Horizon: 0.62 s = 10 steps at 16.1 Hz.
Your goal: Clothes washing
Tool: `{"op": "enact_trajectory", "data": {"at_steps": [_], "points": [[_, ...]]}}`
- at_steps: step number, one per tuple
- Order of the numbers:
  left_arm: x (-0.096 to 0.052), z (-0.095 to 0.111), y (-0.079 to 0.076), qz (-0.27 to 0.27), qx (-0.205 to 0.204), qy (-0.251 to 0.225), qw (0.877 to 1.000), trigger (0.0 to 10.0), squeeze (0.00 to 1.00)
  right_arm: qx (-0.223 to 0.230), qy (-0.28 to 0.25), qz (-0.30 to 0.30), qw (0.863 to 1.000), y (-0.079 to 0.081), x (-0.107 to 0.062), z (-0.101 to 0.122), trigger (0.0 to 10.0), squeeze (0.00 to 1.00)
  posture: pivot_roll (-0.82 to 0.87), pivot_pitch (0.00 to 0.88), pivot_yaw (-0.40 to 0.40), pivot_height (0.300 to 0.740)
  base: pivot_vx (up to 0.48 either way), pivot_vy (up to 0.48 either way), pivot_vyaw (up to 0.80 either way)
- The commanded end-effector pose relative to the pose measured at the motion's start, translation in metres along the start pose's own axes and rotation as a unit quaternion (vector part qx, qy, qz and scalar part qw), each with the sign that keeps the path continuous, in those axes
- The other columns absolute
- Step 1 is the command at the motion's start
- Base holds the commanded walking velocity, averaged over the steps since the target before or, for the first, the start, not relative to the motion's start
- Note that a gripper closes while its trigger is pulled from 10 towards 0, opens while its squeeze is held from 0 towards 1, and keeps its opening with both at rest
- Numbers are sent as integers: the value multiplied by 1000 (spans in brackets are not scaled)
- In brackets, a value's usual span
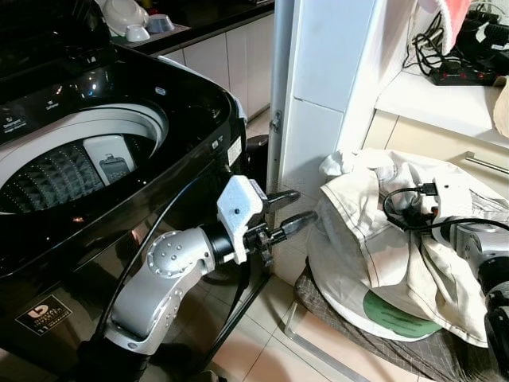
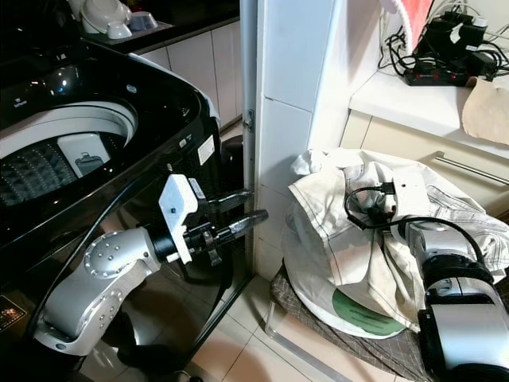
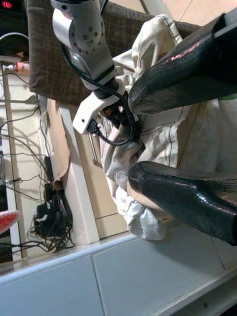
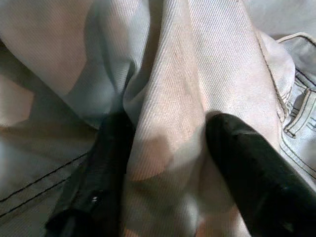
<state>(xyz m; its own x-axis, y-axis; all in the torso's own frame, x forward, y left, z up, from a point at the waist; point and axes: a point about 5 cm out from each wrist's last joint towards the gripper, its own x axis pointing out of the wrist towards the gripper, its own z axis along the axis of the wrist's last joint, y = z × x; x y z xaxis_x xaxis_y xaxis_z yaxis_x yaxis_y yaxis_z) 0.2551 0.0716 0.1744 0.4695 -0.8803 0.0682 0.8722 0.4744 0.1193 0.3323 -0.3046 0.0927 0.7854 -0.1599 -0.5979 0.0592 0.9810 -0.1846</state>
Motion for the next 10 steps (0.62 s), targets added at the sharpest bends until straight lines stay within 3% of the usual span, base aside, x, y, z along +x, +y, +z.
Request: {"op": "enact_trajectory", "data": {"at_steps": [1,10], "points": [[-2,7,0,-3,1,-13,1000,10000,0,6,7,1,1000,2,1,-3,0,0,-29,0,26,740,0,0,0],[0,15,-2,-16,-9,-29,999,10000,0,20,-4,-2,1000,3,2,-2,0,0,-22,1,27,740,0,0,0]]}}
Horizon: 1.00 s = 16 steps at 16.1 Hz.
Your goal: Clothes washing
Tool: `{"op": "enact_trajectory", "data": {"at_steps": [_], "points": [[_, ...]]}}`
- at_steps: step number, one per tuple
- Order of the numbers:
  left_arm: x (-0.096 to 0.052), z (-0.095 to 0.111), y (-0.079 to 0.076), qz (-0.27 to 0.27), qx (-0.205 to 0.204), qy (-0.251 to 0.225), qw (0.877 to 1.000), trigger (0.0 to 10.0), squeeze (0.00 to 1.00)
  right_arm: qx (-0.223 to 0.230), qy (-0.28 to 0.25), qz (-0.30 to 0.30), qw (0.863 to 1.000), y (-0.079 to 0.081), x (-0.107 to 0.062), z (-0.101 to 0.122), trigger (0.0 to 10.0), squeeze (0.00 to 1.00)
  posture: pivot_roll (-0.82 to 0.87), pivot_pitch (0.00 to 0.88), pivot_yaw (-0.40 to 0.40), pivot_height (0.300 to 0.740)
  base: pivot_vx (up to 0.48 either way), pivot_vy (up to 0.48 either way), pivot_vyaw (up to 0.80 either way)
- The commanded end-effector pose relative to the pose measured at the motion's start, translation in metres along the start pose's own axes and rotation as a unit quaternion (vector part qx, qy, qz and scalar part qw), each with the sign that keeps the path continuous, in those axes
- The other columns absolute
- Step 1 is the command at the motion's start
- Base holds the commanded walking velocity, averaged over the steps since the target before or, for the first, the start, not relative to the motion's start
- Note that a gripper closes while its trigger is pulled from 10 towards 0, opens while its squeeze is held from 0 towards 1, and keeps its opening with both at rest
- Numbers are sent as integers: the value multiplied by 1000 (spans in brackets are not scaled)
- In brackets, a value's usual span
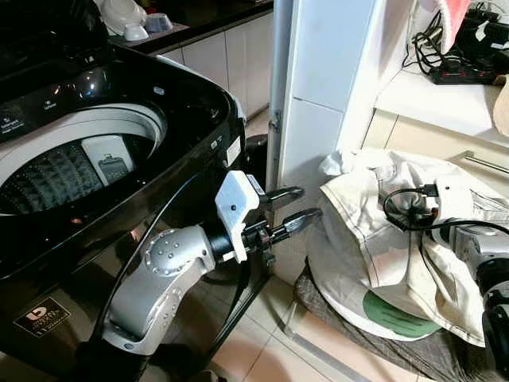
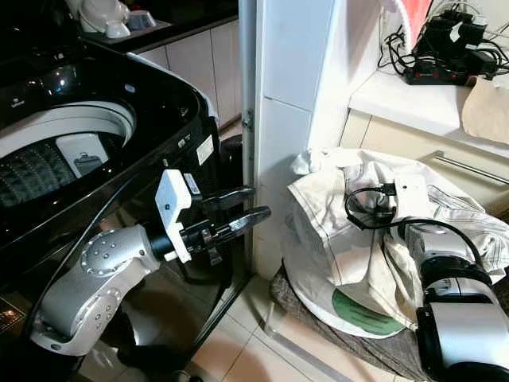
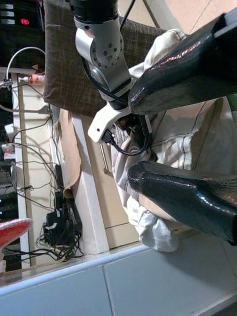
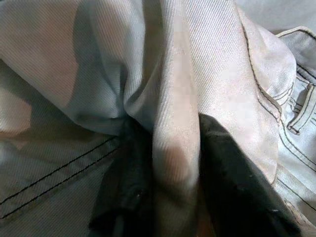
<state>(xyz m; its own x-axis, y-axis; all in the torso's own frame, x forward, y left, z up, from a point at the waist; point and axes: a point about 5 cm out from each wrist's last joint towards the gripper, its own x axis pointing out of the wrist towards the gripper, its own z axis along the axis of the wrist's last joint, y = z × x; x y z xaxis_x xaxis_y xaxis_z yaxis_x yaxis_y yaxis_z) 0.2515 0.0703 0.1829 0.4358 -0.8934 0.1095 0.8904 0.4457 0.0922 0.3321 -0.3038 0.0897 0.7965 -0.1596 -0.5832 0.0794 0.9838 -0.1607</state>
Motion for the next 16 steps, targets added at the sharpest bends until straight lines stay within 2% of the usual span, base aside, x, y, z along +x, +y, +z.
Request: {"op": "enact_trajectory", "data": {"at_steps": [1,5,8,10,11,12,13,14,15,16], "points": [[0,7,1,0,7,-7,1000,10000,0,5,2,-1,1000,1,1,1,0,0,-23,1,28,740,0,0,0],[1,11,6,19,13,-16,1000,10000,0,16,-14,-3,1000,-2,-1,8,0,0,-20,4,25,740,0,0,0],[-2,14,15,66,18,-25,997,10000,0,12,-47,6,999,-5,-6,26,0,0,-16,4,27,740,0,0,0],[-6,17,26,116,35,-25,992,10000,0,-12,-118,46,992,-1,-19,60,0,0,-18,5,33,740,0,0,0],[-9,24,32,136,42,-42,989,10000,0,-6,-193,113,975,8,-41,97,0,0,-21,3,35,740,0,0,0],[-10,31,36,151,56,-52,986,10000,0,-3,-237,159,958,15,-59,120,0,0,-23,4,37,740,0,0,0],[-11,34,38,158,62,-56,984,10000,0,-8,-260,184,948,20,-70,132,0,0,-24,2,37,740,0,0,0],[-11,41,41,166,70,-68,981,10000,0,-23,-294,231,927,30,-89,150,0,0,-26,2,35,740,0,0,0],[-9,52,43,167,73,-89,979,10000,24,-45,-328,296,896,46,-113,166,0,0,-26,1,32,740,0,0,0],[-8,61,44,170,78,-109,976,10000,820,-59,-344,343,872,58,-129,172,0,0,-26,0,28,740,0,0,0]]}}
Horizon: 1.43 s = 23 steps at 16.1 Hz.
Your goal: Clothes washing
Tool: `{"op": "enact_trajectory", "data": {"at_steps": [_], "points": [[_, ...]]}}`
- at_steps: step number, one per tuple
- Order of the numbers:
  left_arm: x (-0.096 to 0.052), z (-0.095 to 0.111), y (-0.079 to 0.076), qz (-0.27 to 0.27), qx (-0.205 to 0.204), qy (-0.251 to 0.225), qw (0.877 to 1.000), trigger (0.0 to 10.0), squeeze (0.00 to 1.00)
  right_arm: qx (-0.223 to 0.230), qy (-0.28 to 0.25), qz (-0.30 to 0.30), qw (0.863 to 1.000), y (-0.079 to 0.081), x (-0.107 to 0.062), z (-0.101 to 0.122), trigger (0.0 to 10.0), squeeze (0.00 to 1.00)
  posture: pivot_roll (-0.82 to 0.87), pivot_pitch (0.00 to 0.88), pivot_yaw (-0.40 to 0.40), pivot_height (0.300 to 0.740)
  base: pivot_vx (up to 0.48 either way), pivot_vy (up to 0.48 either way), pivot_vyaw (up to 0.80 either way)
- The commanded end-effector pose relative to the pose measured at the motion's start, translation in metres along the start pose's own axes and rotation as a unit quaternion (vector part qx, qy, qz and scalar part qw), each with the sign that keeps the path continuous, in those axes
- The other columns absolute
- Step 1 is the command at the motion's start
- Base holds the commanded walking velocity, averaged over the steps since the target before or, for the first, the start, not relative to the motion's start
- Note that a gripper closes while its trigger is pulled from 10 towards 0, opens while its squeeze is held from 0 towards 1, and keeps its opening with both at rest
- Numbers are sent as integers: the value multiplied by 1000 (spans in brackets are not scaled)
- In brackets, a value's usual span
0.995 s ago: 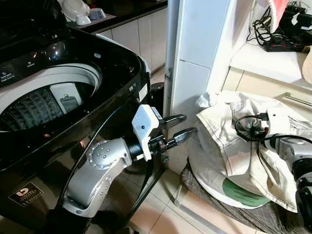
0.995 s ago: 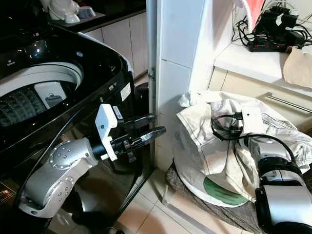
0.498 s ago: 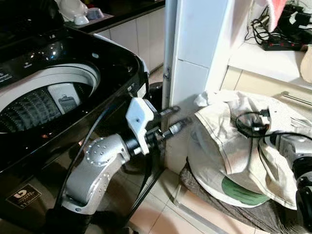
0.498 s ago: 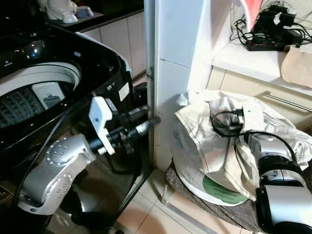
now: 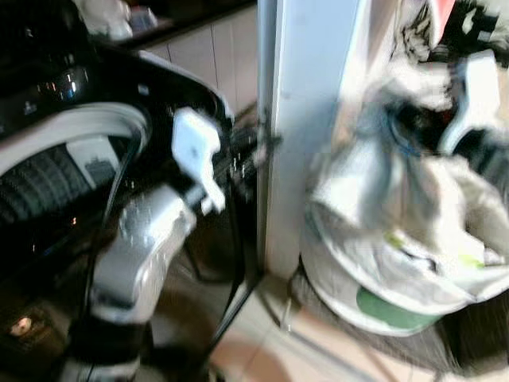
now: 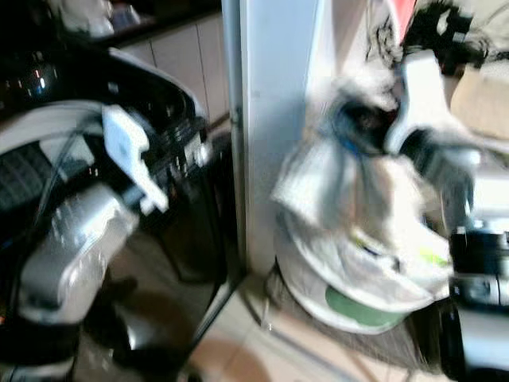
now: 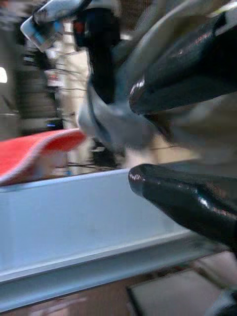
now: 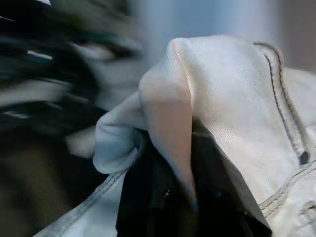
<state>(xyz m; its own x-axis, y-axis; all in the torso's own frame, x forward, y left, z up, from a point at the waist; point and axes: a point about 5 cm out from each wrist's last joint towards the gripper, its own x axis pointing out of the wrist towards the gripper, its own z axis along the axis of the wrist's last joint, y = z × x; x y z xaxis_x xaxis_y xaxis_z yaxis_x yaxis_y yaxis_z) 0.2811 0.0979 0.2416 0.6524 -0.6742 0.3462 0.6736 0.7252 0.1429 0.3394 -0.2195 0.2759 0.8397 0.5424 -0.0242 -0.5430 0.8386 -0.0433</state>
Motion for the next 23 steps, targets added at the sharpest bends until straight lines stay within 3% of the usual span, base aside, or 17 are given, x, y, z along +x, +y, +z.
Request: {"op": "enact_trajectory", "data": {"at_steps": [1,2,5,9,11,12,13,15,16,17,19,20,21,23], "points": [[3,14,0,-4,-6,-33,999,10000,1000,-10,-43,80,996,26,3,26,0,0,-25,0,23,740,0,0,0],[7,26,-2,-10,-20,-62,998,10000,1000,-8,-56,139,989,46,4,31,0,0,-23,0,16,740,0,0,0],[12,35,-6,-25,-32,-85,996,10000,1000,16,-72,214,974,71,4,31,0,0,-15,0,3,740,0,0,0],[10,26,-14,-45,-59,-65,995,10000,1000,40,-87,271,958,95,4,29,0,0,-14,0,-1,740,0,0,0],[9,15,-16,-38,-44,-41,997,10000,1000,54,-108,300,946,103,0,36,0,0,-16,0,2,740,0,0,0],[9,13,-17,-43,-46,-35,997,10000,671,57,-112,307,943,105,-2,37,0,0,-18,0,3,740,0,0,0],[7,8,-20,-54,-41,-18,998,10000,0,63,-120,313,940,106,-4,40,0,0,-19,0,5,740,0,0,0],[7,6,-19,-51,-42,-15,998,10000,0,70,-131,315,937,106,-6,43,0,0,-21,0,7,740,0,0,0],[6,8,-19,-55,-59,-27,996,7765,0,74,-135,314,937,106,-7,45,0,0,-23,0,7,740,0,0,0],[4,11,-20,-67,-94,-44,992,3922,0,78,-137,311,937,104,-8,46,0,0,-22,0,7,740,0,0,0],[-4,13,-24,-102,-143,-55,983,3765,0,81,-138,305,939,100,-8,47,0,0,-21,0,5,740,0,0,0],[-7,13,-25,-114,-152,-55,980,3216,0,82,-137,301,940,98,-9,48,0,0,-20,0,4,740,0,0,0],[-9,11,-26,-126,-149,-41,980,0,0,83,-137,299,941,98,-9,48,0,0,-18,0,3,740,0,0,0],[-10,8,-29,-138,-142,-24,980,0,0,84,-139,301,940,99,-9,49,0,0,-19,0,5,740,0,0,0]]}}
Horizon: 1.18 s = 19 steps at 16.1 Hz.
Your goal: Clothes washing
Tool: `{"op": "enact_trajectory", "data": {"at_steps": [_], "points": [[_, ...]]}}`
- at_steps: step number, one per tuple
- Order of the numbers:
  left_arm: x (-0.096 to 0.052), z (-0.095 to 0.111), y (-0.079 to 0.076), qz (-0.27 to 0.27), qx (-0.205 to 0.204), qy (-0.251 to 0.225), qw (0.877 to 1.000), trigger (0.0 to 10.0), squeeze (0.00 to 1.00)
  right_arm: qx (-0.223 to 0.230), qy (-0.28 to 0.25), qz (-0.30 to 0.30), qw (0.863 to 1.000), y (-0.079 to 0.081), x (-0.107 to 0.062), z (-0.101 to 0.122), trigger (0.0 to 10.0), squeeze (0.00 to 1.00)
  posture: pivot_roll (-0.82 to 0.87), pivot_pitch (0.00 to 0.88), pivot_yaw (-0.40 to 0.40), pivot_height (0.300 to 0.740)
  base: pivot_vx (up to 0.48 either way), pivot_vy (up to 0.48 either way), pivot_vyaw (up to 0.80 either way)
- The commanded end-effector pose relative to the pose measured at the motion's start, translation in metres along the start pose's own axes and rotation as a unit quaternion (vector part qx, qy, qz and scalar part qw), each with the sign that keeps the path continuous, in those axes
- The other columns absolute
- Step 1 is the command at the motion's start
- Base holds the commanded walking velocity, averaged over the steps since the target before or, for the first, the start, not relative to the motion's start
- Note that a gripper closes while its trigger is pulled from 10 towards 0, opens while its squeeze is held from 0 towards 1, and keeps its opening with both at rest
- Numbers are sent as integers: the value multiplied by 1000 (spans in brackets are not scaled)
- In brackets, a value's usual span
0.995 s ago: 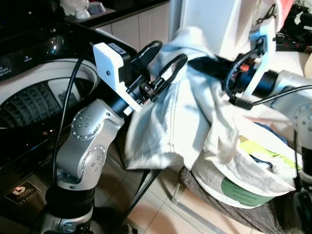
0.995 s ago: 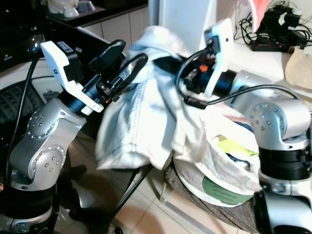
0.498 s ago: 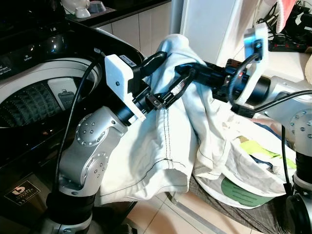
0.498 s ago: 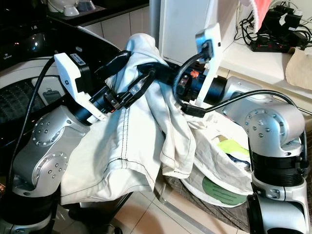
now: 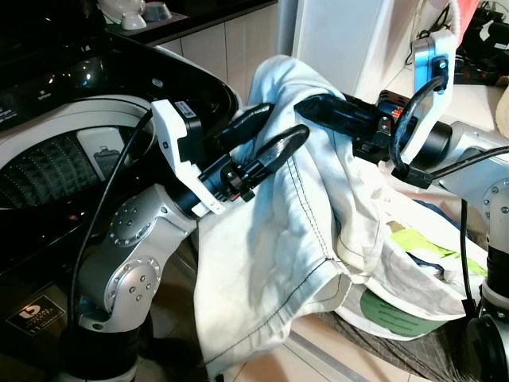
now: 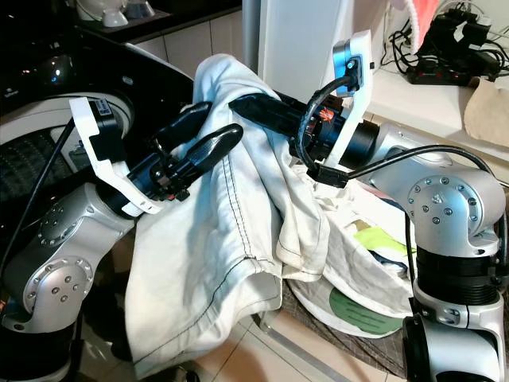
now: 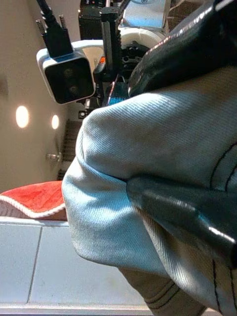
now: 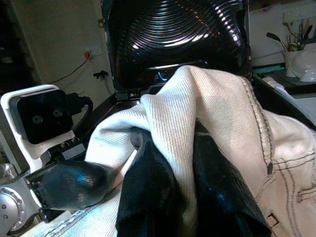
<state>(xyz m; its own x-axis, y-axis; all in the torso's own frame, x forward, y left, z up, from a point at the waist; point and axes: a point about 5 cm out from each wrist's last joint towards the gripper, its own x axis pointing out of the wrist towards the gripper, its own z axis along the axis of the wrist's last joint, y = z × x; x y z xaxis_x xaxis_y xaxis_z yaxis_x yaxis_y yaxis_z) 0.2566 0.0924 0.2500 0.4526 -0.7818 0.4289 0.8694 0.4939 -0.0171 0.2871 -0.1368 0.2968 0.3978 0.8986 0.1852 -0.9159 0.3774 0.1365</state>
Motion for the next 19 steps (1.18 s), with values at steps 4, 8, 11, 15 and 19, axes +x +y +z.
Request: {"op": "enact_trajectory", "data": {"at_steps": [4,8,11,15,19], "points": [[7,-15,-3,-3,16,53,998,0,0,-43,-36,35,998,17,3,23,0,0,-20,0,8,740,0,0,0],[8,-16,5,27,40,54,997,0,0,-45,-31,36,998,19,5,22,0,0,-21,0,10,740,0,0,0],[8,-14,8,32,49,51,997,0,0,-46,-30,34,998,19,5,21,0,0,-20,0,10,740,0,0,0],[7,-10,17,64,70,43,995,0,0,-46,-30,29,998,18,5,21,0,0,-21,0,14,740,0,0,0],[7,0,38,118,106,33,987,0,0,-51,-32,18,998,17,5,21,824,0,-22,0,21,740,0,0,0]]}}
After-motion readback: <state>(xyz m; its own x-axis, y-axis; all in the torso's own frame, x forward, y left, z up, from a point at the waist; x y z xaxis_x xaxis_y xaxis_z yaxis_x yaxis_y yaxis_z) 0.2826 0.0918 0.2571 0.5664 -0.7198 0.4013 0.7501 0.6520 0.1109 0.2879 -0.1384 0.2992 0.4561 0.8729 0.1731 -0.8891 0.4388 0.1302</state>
